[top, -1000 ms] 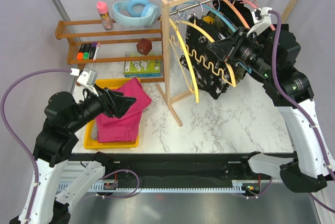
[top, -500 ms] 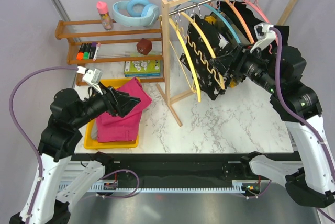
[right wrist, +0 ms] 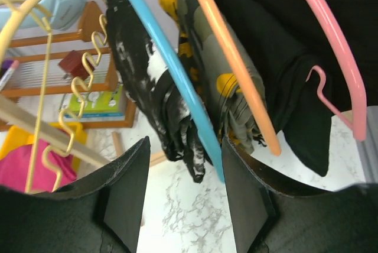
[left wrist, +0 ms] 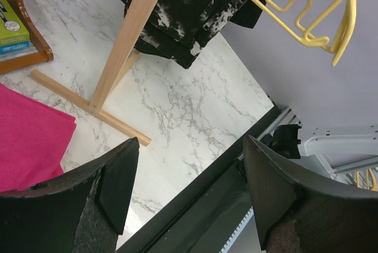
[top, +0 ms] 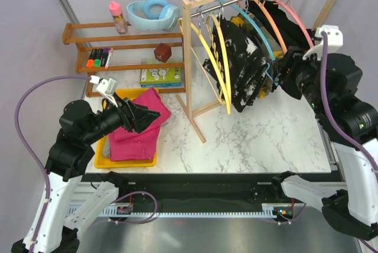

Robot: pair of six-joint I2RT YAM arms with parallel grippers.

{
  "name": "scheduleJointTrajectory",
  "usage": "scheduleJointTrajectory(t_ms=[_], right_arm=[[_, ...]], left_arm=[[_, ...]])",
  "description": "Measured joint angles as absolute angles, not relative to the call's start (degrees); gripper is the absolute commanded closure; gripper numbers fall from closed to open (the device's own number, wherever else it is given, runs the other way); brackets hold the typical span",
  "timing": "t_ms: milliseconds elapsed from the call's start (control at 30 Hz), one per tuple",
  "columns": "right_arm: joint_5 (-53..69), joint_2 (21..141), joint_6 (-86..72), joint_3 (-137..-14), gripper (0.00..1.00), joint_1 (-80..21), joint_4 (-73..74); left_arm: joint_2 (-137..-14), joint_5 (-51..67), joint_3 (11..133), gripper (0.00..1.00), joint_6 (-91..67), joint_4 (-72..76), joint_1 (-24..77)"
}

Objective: Remove the trousers from the hanger

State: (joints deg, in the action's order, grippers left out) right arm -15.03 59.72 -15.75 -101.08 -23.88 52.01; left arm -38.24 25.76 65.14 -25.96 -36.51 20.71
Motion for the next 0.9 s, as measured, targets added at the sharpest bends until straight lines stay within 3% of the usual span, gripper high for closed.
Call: scheduleJointTrajectory(t_ms=[433,900], right_arm=[[-16.4,72.6,-10.0,-104.6,0.44,-21.6,50.9],[-5.3,70.3,-9.1,-99.6,0.55,-20.2,42.7]], left_arm=[[-37.7,26.1,64.3,0.22,-26.2,-36.0,20.7],[-37.7,26.1,64.3,0.22,-26.2,-36.0,20.7]])
